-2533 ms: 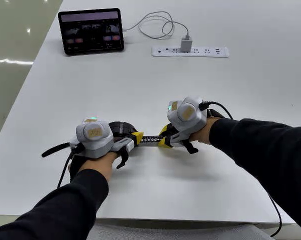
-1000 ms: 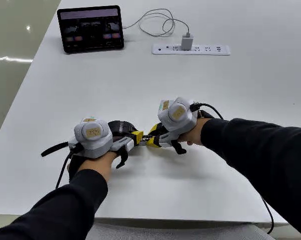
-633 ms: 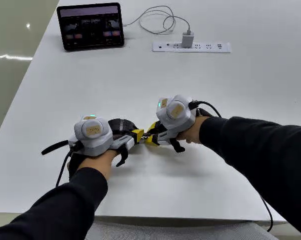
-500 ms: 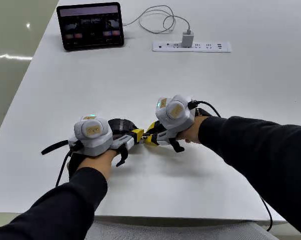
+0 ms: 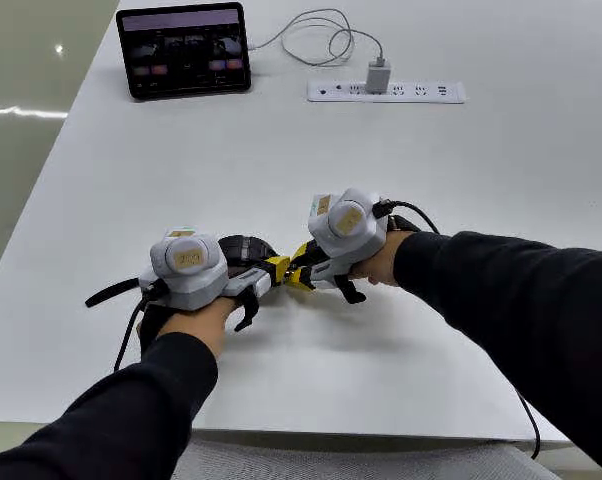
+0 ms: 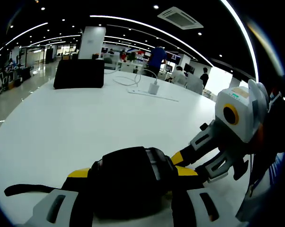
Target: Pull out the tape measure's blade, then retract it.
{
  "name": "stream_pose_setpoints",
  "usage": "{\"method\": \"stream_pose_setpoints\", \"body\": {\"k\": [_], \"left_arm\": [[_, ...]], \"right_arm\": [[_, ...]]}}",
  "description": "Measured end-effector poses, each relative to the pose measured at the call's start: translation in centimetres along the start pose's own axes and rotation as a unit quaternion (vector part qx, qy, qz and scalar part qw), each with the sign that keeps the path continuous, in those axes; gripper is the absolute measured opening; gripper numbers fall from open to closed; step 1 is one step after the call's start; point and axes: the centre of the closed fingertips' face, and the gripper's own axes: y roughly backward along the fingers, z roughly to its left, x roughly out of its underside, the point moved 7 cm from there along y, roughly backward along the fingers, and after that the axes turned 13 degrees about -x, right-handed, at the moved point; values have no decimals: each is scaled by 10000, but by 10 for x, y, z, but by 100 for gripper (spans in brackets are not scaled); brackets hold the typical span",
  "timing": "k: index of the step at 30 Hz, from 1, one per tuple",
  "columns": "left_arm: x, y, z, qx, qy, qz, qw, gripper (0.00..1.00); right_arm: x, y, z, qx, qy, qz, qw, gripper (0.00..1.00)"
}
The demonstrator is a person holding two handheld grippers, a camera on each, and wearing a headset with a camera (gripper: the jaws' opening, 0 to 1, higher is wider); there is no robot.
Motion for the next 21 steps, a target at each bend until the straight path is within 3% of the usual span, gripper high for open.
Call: {"method": "stream_pose_setpoints", "body": {"k": [21], "left_arm": [[0,0,0,23,-6,2,10000,63]], "right_arm": [[-3,-4,1,-86,230,-14,9997,11]]}}
